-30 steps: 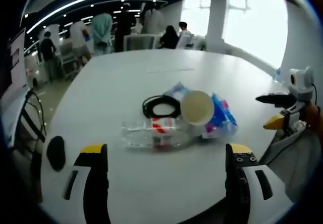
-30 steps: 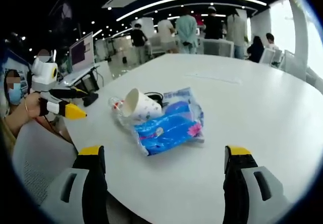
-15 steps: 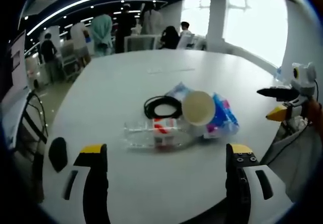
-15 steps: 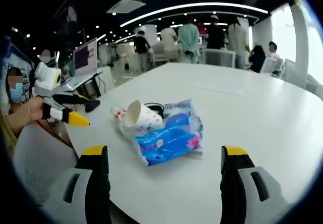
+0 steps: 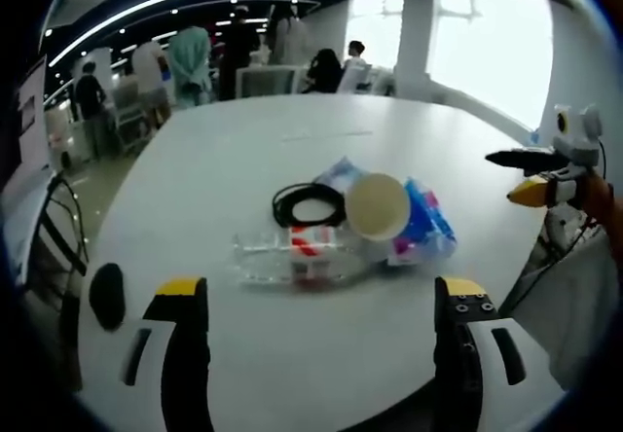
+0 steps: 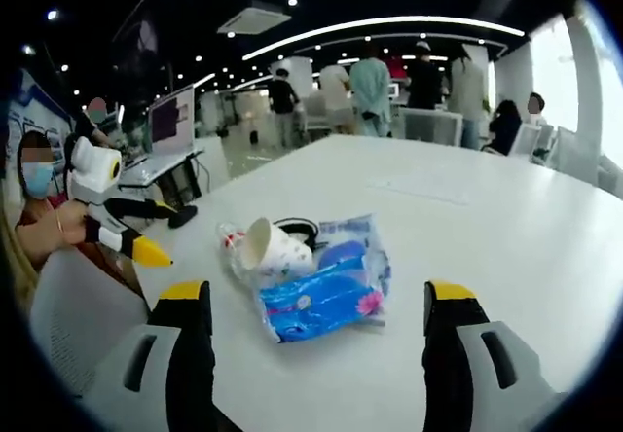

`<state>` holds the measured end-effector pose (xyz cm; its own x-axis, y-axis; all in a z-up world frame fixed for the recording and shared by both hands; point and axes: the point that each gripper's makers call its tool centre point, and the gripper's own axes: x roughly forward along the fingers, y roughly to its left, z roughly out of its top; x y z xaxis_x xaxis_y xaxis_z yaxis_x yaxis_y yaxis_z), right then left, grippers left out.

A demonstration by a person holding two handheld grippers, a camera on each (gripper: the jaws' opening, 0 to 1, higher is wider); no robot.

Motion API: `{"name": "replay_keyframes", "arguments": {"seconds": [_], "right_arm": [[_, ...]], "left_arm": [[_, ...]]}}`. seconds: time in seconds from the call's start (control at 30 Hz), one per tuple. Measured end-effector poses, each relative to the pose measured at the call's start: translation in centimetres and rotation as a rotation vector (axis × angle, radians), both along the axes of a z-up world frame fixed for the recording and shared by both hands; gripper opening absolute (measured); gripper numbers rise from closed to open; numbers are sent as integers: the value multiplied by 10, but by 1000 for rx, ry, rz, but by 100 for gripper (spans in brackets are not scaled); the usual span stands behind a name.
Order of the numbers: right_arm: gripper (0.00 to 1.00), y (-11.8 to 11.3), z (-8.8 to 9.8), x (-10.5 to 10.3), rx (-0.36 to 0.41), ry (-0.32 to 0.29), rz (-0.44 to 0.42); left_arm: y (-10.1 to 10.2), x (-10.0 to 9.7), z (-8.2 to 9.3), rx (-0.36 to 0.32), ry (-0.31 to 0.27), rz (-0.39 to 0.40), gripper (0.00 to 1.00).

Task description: Arrange the tabletop items into an orderly group along one side of the table until the central work area is clear of visible clutter.

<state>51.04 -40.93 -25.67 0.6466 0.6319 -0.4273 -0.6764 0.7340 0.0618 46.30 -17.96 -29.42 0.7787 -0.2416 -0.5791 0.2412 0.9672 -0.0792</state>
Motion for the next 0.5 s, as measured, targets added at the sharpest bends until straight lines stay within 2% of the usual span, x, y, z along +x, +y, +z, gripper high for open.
{"name": "replay_keyframes", "arguments": {"seconds": [0.2,0.3,0.5], "right_arm": [[86,4,-1,8,10,18,33],[84,9,-1,11,29,27,82],[80,10,-3,23,23,13,107]], "left_arm": [[-3,0,-1,2,3,-15,93],[-5,0,-1,4,6,-21,93],[-7,0,0,5,-2,-29,93]]}}
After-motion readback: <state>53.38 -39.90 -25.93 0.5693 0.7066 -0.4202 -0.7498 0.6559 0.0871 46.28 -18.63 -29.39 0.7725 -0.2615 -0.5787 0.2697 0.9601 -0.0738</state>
